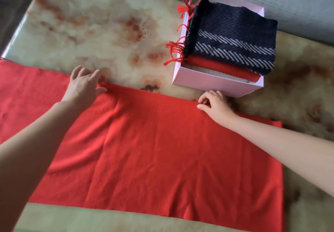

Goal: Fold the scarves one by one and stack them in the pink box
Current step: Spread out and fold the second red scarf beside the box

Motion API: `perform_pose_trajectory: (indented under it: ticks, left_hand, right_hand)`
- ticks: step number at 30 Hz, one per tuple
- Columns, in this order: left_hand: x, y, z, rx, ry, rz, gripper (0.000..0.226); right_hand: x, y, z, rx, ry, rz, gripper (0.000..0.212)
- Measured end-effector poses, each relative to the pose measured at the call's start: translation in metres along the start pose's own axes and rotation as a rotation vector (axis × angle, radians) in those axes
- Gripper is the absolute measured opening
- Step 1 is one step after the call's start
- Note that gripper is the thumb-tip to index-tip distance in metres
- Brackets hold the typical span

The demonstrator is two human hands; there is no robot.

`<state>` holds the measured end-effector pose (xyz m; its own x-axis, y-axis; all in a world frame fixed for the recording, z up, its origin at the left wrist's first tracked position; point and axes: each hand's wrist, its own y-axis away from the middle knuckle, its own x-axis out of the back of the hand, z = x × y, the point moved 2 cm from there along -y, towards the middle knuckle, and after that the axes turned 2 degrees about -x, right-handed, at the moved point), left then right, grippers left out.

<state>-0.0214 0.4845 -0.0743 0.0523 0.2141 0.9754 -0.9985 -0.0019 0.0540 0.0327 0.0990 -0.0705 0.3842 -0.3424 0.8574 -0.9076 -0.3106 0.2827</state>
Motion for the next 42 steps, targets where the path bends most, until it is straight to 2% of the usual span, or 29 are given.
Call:
perform_pose_trajectory:
  ticks: [4, 8, 12, 16, 20, 23, 26, 29, 35, 37, 39, 42]
  left_hand:
    - [0.007, -0.002, -0.015, -0.017, -0.022, -0.031, 0.030]
    - [0.009, -0.006, -0.019, -0.025, -0.051, 0.033, 0.015]
    - [0.005, -0.013, -0.016, 0.003, -0.051, 0.040, 0.013]
    - [-0.003, -0.009, -0.017, 0.051, -0.008, 0.042, 0.031]
    - [-0.008, 0.002, -0.015, 0.061, 0.040, 0.065, 0.062]
    - [-0.017, 0.021, 0.005, 0.049, 0.007, 0.061, 0.067]
    - [-0.030, 0.048, 0.028, 0.203, 0.027, -0.030, 0.068]
    - [-0.042, 0.055, 0.029, 0.380, 0.048, -0.189, 0.081]
    - [-0.038, 0.039, 0.030, 0.399, 0.041, -0.249, 0.085]
    - [-0.034, 0.044, 0.047, 0.342, 0.053, -0.171, 0.080]
    - [-0.035, 0.054, 0.075, 0.251, 0.085, -0.106, 0.074]
    - [-0.052, 0.084, 0.134, 0.084, 0.101, -0.138, 0.074]
  right_hand:
    - [0.004, 0.004, 0.010, -0.028, 0.019, -0.024, 0.007]
    - [0.002, 0.003, 0.016, -0.052, 0.043, -0.006, 0.009]
    - [0.000, 0.002, 0.017, -0.057, 0.044, 0.009, 0.010]
    - [0.003, 0.008, 0.020, -0.019, 0.035, 0.026, 0.010]
    - [0.015, 0.029, 0.037, -0.008, 0.022, 0.110, 0.027]
    - [0.028, 0.054, 0.056, -0.004, 0.044, 0.160, 0.033]
    - [0.029, 0.080, 0.072, 0.010, 0.083, 0.011, 0.039]
    - [0.025, 0.102, 0.090, 0.023, 0.323, -0.140, 0.058]
    - [0.034, 0.122, 0.133, -0.209, 0.389, -0.192, 0.071]
    - [0.034, 0.132, 0.139, -0.238, 0.384, -0.185, 0.076]
    - [0.036, 0.143, 0.141, -0.262, 0.329, -0.105, 0.078]
    - [0.034, 0.172, 0.136, -0.082, 0.364, -0.071, 0.071]
